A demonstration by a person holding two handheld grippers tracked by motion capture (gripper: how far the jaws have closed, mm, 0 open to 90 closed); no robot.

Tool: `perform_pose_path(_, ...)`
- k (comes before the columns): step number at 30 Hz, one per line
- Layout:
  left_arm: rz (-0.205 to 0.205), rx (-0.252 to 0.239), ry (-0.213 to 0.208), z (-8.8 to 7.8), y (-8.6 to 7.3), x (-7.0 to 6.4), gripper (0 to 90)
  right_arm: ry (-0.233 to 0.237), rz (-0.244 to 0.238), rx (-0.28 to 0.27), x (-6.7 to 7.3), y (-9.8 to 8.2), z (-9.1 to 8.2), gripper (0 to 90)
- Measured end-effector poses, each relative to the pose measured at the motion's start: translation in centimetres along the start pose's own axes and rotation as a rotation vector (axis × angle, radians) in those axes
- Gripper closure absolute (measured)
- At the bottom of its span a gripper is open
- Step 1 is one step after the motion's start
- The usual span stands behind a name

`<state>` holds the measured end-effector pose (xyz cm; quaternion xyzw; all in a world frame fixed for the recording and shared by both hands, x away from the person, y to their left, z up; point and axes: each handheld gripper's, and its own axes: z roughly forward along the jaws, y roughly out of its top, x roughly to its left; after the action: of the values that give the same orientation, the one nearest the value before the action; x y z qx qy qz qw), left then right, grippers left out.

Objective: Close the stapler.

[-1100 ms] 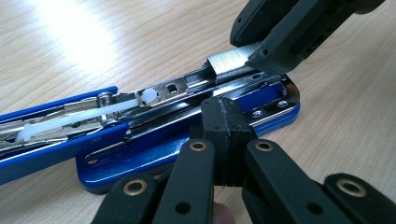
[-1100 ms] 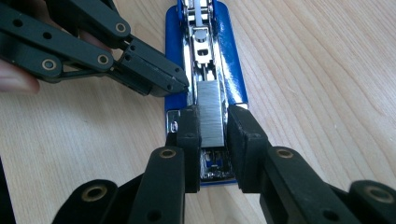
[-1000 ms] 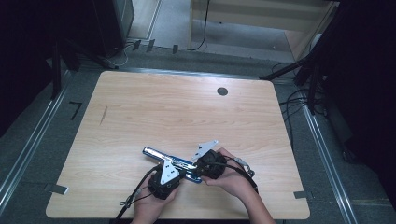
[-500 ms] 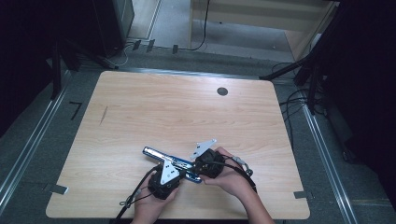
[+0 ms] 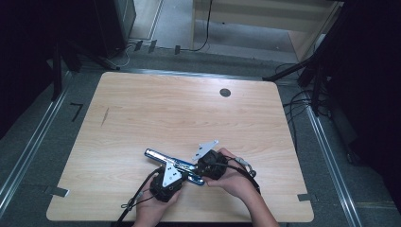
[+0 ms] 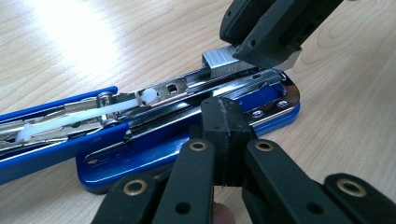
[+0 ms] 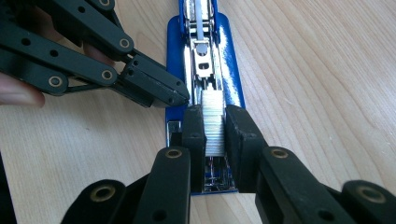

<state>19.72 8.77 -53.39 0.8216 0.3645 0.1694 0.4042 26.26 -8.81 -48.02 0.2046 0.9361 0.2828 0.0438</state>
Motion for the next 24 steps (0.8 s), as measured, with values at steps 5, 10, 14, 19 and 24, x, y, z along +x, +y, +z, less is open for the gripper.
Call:
perform_pose_path(5,0.001,0.000,0.000,0.00,0.00,-0.01,90.0,-0.004,-0.009,0.015,0.13,0.04,-0.02,79.8)
perform_pose_path(10,0.001,0.000,0.000,0.00,0.00,-0.01,90.0,-0.003,-0.019,0.019,0.12,0.11,0.02,79.8)
perform_pose_path(14,0.000,-0.002,-0.001,0.01,0.00,-0.02,90.0,-0.009,-0.024,0.025,0.17,0.17,0.16,79.8)
perform_pose_path(19,0.001,-0.002,0.000,0.02,-0.01,-0.02,90.0,-0.012,-0.024,0.029,0.24,0.22,0.17,79.8)
perform_pose_path(24,0.001,-0.003,0.001,0.02,-0.01,-0.04,90.0,-0.014,-0.023,0.025,0.23,0.20,0.20,79.8)
